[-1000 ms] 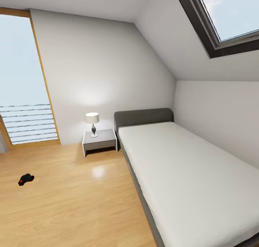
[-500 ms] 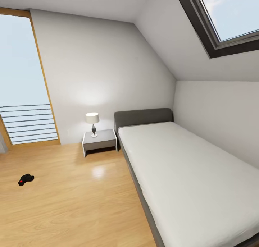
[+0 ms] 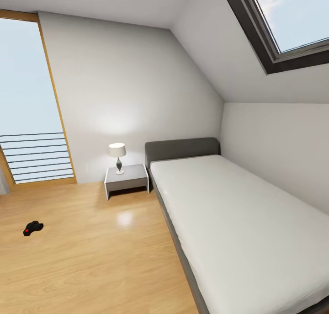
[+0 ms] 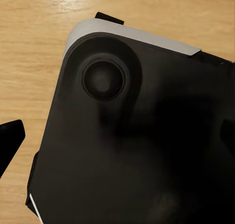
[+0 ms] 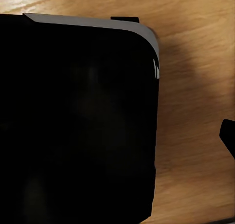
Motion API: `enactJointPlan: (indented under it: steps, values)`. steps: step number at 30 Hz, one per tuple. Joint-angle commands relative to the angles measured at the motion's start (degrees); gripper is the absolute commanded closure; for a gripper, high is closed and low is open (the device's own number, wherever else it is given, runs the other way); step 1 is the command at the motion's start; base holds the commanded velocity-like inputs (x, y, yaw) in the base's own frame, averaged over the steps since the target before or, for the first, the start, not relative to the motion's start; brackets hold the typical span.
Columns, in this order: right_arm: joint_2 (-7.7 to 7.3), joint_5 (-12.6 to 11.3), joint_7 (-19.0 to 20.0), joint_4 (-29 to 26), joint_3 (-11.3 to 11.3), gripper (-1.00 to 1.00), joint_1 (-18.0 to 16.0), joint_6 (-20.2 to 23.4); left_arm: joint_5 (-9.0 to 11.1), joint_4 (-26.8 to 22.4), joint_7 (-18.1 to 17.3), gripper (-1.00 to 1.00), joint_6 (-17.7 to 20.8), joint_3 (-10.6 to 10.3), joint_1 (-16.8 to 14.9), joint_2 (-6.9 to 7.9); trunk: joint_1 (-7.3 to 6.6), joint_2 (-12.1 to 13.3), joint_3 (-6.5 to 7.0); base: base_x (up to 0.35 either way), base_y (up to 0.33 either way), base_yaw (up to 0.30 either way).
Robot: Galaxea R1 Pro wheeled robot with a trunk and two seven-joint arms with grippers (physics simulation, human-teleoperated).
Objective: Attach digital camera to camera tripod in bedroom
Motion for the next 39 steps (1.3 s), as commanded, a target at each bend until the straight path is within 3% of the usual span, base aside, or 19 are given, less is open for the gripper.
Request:
enactJointPlan:
  steps: [1, 16, 23, 39]
  values:
    - [0.0, 0.07, -0.04, 0.07, 0.03, -1.0, -0.02, -0.27, 0.23, -0.07, -0.01, -1.0, -0.03, 0.13, 0.0, -0.01, 0.0, -0.02, -0.04, 0.009, 0.0, 0.0]
    - [0.1, 0.13, 0.1, 0.07, 0.11, -1.0, -0.02, -0.18, 0.4, -0.07, -0.03, -1.0, -0.02, 0.21, 0.01, 0.02, 0.0, -0.02, -0.04, 0.235, 0.0, 0.0]
    - [0.32, 0.16, 0.03, 0.07, 0.05, -1.0, -0.02, -0.18, 0.41, -0.15, -0.03, -1.0, -0.11, 0.22, 0.02, -0.05, 0.0, -0.02, -0.03, 0.059, 0.0, 0.017]
    - [0.18, 0.22, -0.01, 0.07, 0.09, -1.0, -0.02, -0.18, 0.48, -0.11, -0.03, -1.0, -0.04, 0.27, 0.01, -0.07, 0.0, -0.02, 0.33, 0.005, 0.0, 0.219]
